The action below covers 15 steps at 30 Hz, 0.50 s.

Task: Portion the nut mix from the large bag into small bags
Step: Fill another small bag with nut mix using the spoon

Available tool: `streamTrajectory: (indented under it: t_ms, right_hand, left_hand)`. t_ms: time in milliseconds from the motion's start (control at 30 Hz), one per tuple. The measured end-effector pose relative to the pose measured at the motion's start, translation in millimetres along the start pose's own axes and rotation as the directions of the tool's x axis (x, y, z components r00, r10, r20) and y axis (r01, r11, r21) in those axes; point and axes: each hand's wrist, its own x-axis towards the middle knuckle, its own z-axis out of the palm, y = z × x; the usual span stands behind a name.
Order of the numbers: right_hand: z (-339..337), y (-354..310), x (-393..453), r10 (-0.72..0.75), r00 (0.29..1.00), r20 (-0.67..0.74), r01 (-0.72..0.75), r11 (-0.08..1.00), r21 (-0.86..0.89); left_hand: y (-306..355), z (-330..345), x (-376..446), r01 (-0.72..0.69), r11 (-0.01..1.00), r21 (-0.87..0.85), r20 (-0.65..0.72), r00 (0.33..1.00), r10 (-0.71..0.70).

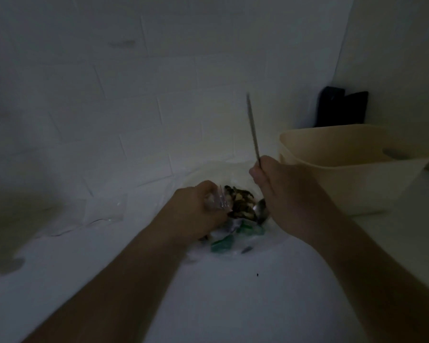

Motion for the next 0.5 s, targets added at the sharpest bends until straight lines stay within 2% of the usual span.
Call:
streamTrajectory:
  t_ms: [100,200,267,333,400,500]
  right_hand:
    - [13.6,-4.2,-3.5,0.059,0.997,-0.049,-0.052,0.991,0.126]
    - [22.8,-3.3,-4.8,0.167,0.984,-0.067,-0.149,0.966,0.212]
    - [25.4,2.1,-3.0,0.25,0.965,-0.074,-0.221,0.935,0.276]
    - [24.8,5.4,-2.2,0.297,0.952,-0.073,-0.256,0.906,0.336]
    - [21.7,6.1,-2.0,0.324,0.943,-0.074,-0.277,0.891,0.358]
    - [15.6,9.2,-1.2,0.361,0.927,-0.103,-0.302,0.88,0.367]
  left_hand:
    - [2.8,2.6,-1.5,0.035,0.986,-0.163,-0.042,0.998,-0.043]
    - [4.9,3.1,-1.2,0.088,0.931,-0.354,0.008,0.996,-0.091]
    - [5.9,0.7,0.1,0.116,0.837,-0.535,0.06,0.993,-0.099]
    - [7.0,-3.1,0.5,0.139,0.758,-0.637,0.091,0.99,-0.105]
    - [3.3,-8.2,1.2,0.128,0.82,-0.558,0.047,0.991,-0.122]
    - [-4.0,-18.1,-1.0,0.102,0.961,-0.259,-0.056,0.991,-0.121]
